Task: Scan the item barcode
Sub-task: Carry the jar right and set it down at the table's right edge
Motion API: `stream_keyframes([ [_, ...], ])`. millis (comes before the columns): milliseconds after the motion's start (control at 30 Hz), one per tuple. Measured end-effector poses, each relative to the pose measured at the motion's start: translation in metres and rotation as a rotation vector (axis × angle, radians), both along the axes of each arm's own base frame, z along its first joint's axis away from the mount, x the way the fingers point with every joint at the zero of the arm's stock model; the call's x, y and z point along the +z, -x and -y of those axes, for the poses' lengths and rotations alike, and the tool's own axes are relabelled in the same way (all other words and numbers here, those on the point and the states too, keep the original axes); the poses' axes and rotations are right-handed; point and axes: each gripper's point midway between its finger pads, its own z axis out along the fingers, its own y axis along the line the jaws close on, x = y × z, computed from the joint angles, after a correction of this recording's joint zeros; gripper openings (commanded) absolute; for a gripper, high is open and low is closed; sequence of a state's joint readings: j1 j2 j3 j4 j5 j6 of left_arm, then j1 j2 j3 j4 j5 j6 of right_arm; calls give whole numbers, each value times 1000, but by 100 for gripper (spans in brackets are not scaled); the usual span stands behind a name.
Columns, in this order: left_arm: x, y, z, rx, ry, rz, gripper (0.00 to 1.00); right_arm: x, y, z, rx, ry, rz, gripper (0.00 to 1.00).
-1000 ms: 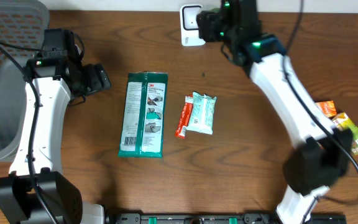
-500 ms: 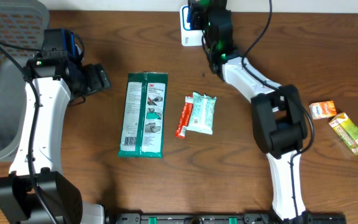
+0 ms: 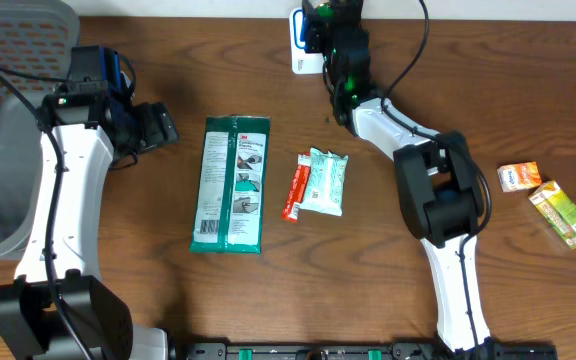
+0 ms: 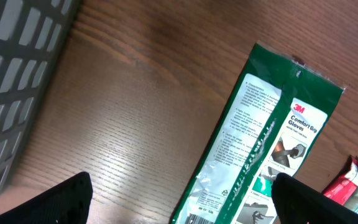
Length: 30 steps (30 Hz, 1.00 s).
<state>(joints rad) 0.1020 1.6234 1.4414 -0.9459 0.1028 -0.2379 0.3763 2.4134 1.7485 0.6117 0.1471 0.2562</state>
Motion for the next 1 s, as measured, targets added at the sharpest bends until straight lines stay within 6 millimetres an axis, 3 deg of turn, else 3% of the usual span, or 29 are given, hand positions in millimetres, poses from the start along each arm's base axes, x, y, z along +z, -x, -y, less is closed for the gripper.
stream_keyframes([
  [167,0,0,0,0,-1,-1,92,-10,26,4,43,135,-239,1],
  [300,0,0,0,0,0,0,93,24,75,21,80,223,-419,1],
  [400,0,0,0,0,0,-1,92,53,121,50,78,275,-546,1],
  [500,0,0,0,0,0,0,92,66,161,99,27,312,-682,1],
  [600,0,0,0,0,0,0,93,50,182,147,-48,343,-831,1],
  [767,0,0,0,0,0,0,92,-9,200,227,-182,338,-1065,2],
  [1000,0,0,0,0,0,0,92,-71,220,321,-359,242,-1187,3],
])
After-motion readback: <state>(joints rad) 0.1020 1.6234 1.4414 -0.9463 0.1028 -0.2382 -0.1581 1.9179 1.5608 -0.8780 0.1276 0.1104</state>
